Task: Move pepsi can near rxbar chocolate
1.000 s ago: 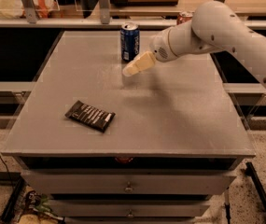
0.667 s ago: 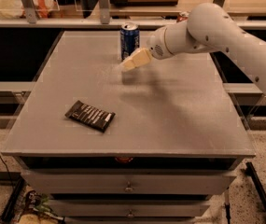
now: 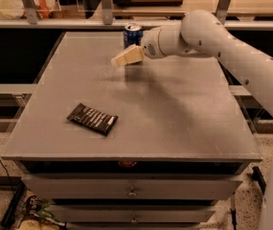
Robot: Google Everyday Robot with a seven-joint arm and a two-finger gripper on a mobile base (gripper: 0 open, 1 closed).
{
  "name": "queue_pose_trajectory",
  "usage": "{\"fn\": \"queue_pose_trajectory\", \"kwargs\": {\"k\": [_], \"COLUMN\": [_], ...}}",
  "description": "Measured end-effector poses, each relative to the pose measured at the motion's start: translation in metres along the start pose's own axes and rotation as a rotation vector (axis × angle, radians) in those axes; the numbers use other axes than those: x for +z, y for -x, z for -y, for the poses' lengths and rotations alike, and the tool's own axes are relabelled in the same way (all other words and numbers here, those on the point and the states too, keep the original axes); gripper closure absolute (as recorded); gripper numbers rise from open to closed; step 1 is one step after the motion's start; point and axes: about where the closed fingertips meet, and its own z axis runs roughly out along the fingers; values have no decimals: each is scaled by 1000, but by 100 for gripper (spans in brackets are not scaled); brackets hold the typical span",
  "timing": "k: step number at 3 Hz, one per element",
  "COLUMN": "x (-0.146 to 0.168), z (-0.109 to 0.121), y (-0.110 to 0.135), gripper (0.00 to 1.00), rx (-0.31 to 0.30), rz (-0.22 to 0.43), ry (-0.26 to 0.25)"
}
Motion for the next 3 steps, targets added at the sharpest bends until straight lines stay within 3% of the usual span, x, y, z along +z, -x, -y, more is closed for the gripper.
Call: {"fn": "queue_pose_trajectory", "kwargs": {"k": [1, 3], "x": [13, 17], "z": [-3, -3], "y": [6, 9], "gripper": [18, 63], "rx": [31, 47], "rz": [53, 88], "ry": [13, 26]}}
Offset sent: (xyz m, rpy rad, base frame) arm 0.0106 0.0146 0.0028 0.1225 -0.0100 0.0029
